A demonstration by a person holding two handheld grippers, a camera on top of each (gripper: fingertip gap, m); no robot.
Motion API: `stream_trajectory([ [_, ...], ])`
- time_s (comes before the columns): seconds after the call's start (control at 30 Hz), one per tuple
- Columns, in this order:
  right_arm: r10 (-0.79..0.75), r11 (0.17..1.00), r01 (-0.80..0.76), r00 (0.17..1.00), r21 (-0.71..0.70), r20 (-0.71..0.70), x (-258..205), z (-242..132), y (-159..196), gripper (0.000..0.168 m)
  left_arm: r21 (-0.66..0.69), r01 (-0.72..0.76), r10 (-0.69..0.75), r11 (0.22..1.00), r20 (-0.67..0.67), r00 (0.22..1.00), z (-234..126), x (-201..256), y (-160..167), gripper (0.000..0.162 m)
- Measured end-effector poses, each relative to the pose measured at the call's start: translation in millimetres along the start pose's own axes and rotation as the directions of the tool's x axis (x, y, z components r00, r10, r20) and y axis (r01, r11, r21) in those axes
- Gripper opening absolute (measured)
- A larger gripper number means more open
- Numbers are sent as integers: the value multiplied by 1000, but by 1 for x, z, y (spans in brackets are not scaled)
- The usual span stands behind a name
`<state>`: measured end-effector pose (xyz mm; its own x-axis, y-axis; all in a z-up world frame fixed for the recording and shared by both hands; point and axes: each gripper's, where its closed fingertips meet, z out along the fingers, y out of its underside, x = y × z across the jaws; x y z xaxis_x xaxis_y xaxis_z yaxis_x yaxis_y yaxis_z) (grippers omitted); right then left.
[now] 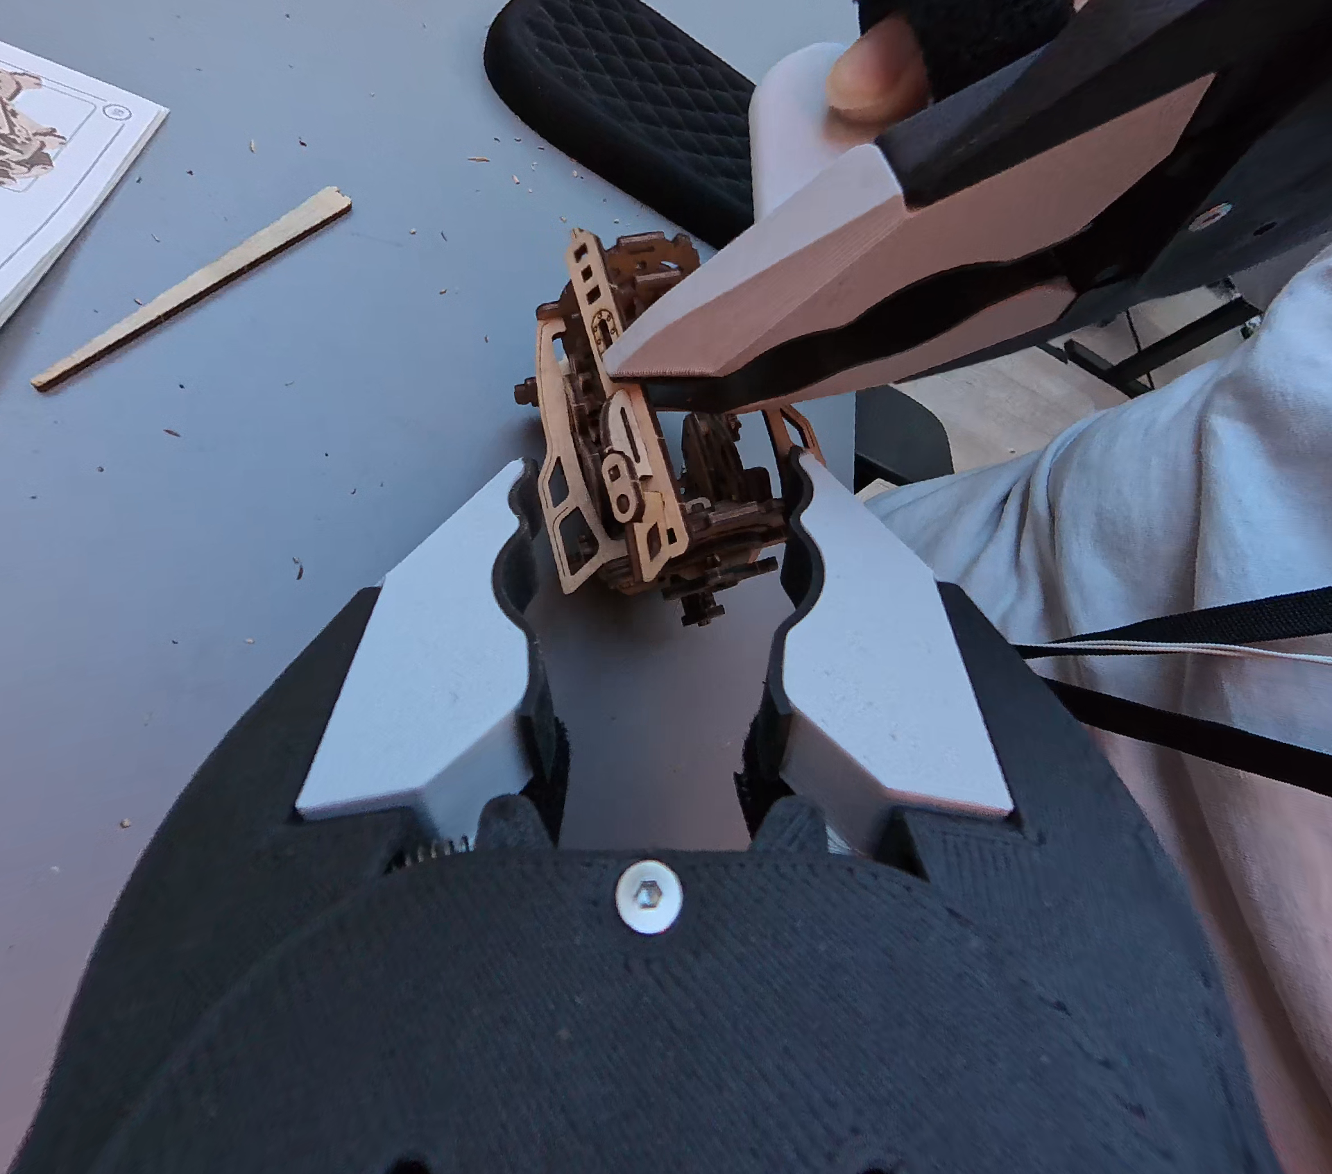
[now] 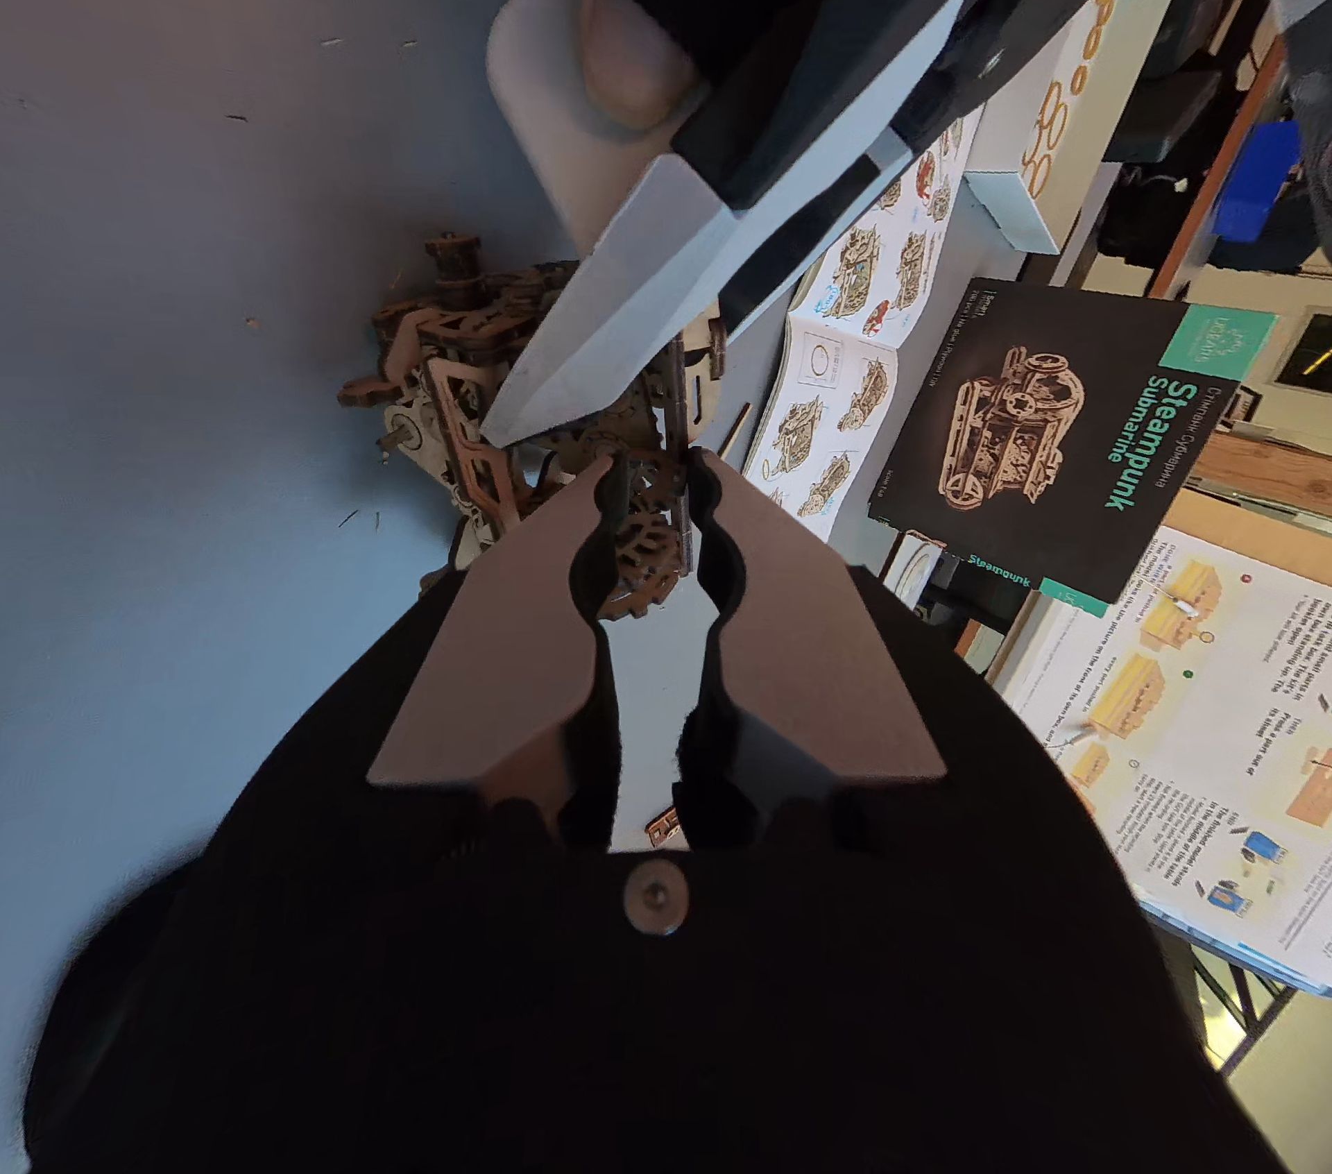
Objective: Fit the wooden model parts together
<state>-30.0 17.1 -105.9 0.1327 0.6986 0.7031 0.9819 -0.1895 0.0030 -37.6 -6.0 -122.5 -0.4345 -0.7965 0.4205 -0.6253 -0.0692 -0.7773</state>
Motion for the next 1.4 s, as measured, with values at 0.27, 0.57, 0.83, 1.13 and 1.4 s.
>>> stream_trajectory([
  [0.27,-6,1000,6,999,-8,42,-1,-2,0,16,-14,-37,37,999,2,999,0,2,0,66],
  [0.57,-5,1000,5,1000,-18,-29,3,2,3,15,56,-55,53,997,27,998,-6,-4,-8,64],
  [0.83,-12,1000,12,998,-10,-60,4,2,4,15,179,-11,31,984,-110,993,-11,7,-26,59],
  [1.13,-28,1000,27,996,-14,-87,6,3,5,15,153,-75,87,985,-74,993,-3,5,-24,70],
  [1.4,-50,999,49,994,-10,-99,4,2,5,16,140,-132,138,981,-33,990,2,4,-19,59],
])
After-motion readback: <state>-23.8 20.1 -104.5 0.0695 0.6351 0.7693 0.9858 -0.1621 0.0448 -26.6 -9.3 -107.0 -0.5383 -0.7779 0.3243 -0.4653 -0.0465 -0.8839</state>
